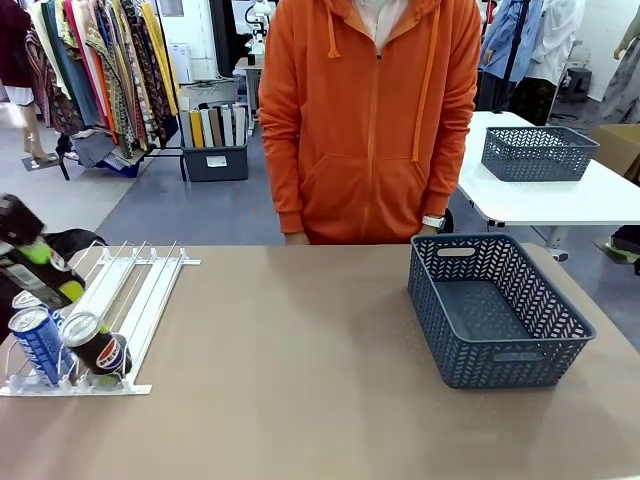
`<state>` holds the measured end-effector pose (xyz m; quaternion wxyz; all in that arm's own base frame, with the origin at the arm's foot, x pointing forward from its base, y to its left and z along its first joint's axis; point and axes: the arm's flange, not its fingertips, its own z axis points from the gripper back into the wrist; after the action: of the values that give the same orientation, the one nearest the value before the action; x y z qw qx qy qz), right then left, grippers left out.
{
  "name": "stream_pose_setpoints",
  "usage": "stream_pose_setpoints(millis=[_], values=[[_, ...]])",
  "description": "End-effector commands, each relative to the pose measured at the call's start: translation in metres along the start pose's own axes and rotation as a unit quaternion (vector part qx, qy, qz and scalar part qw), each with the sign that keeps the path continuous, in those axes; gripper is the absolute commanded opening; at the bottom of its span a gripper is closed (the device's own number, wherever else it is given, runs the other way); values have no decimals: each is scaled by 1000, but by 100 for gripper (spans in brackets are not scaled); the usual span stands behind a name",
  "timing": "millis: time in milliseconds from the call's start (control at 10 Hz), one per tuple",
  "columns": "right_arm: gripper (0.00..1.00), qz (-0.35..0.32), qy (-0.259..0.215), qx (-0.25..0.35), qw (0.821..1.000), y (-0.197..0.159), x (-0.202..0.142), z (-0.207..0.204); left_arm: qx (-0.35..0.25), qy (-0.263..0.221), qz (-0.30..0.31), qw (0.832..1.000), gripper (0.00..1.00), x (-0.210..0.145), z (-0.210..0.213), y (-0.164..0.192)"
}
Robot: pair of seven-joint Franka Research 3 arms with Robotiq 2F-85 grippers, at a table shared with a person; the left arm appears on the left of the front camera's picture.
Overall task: Retrieve and store the cans from the dispenser.
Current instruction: Pick up one can from the Automatic Can Dispenser and place it in the middle of the table.
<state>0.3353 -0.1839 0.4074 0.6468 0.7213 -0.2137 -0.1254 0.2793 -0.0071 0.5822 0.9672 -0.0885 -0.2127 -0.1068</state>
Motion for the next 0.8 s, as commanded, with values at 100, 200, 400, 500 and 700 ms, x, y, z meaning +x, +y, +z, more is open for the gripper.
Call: stream_pose_setpoints(millis=[100, 200, 400, 500, 700], values=[[100, 6, 9, -2, 1000, 3, 1, 2, -88, -93, 59, 990, 0, -39, 27, 37], [100, 6, 9, -2, 1000, 3, 1, 2, -26, -31, 7, 999, 0, -13, 17, 13], [100, 6, 9, -2, 1000, 3, 1, 2, -26, -31, 7, 999, 0, -13, 17, 13], [100, 6, 9, -2, 1000, 3, 1, 2, -26, -31, 7, 999, 0, -13, 17, 13], [100, 6, 9, -2, 1000, 3, 1, 2, -26, -31, 7, 999, 0, -13, 17, 13]])
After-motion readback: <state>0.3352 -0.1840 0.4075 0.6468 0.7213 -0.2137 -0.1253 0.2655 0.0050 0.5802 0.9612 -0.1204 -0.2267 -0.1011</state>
